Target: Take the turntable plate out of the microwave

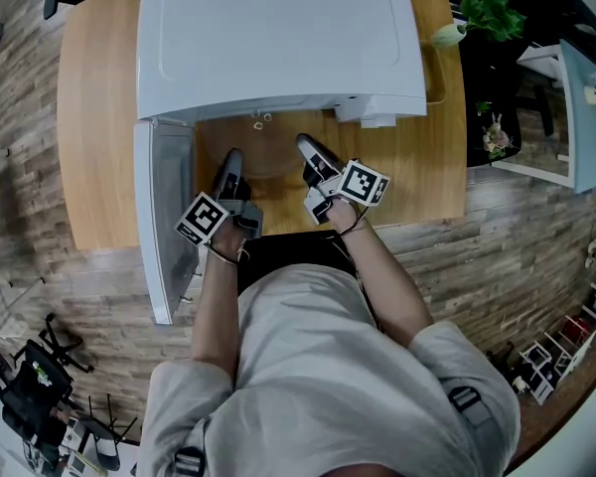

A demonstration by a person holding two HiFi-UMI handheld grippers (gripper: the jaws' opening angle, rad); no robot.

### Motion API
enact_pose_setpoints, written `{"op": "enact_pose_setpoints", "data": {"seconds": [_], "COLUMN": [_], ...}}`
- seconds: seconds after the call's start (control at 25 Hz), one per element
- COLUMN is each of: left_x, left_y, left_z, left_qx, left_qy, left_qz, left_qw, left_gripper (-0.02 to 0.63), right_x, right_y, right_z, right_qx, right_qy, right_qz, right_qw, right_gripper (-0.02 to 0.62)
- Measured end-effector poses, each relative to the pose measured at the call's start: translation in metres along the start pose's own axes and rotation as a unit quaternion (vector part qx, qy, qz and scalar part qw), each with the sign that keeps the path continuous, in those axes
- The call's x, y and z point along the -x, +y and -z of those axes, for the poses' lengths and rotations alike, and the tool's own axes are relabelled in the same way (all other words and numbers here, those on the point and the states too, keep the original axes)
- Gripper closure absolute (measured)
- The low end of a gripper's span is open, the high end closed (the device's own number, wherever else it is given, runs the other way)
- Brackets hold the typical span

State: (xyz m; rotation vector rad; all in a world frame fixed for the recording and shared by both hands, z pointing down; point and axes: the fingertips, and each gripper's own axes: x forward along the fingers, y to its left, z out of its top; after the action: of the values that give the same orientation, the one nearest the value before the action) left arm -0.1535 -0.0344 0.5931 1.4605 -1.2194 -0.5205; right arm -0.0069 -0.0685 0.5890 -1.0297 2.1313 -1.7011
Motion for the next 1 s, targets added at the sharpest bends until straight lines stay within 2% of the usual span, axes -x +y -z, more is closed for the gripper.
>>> {"op": "enact_pose_setpoints", "data": {"seconds": [0.56, 0.72, 1.0], "left_x": [0.005, 0.006, 0.008], "left_y": [0.001, 0.003, 0.009], "left_z": [0.005, 0.005, 0.008], "left_qx": [0.006, 0.027, 0.049], "left_qy": [0.006, 0.003, -0.001], "left_qz": [0.007, 0.011, 0.007], "left_qw": [0.9999, 0.9996, 0.9988], "left_gripper": [0.520, 0.529, 0.537], "right_x": [0.006, 0.006, -0.005], "right_y": [-0.002, -0.008, -0.014], "right_z": [0.006, 0.009, 0.008], "right_qx": [-0.006, -0.015, 0.008], "right_qy": [0.003, 0.005, 0.041], "right_qz": [0.001, 0.008, 0.007], "right_qw": [1.000, 1.000, 0.999], "right_gripper": [0.520, 0.518, 0.500]}}
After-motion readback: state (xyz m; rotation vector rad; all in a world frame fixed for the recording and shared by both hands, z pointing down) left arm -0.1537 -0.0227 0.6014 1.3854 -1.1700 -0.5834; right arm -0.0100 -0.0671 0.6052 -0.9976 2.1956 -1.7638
